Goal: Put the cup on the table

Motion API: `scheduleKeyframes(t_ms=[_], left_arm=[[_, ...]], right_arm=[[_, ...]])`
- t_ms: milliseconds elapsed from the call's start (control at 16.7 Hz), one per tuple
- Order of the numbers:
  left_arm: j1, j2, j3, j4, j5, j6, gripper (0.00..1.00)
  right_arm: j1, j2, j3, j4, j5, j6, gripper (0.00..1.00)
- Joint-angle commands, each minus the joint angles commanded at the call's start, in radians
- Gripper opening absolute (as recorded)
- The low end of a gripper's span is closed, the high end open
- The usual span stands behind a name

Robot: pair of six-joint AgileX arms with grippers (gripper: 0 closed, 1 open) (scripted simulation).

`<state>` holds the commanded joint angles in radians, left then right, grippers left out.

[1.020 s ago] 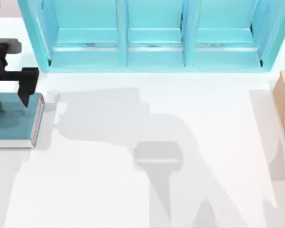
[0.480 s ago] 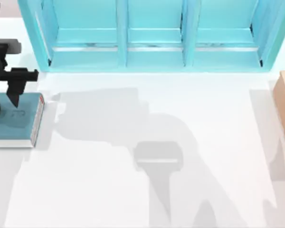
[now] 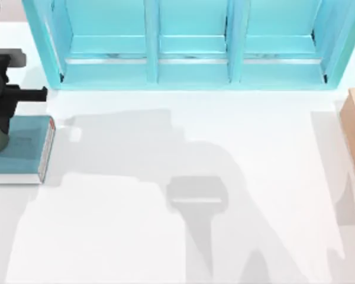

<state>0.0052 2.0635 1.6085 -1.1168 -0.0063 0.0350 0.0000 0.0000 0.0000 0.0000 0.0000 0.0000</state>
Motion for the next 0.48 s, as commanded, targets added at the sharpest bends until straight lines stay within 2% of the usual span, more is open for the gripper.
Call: scheduleKeyframes(t_ms=[480], left_arm=[[-0.003,-0.002,0.018,-0.017,0.0,0.001,0.0]], right_arm=[[0.0,0.0,0.0,0.0,0.0,0.0,1.0]])
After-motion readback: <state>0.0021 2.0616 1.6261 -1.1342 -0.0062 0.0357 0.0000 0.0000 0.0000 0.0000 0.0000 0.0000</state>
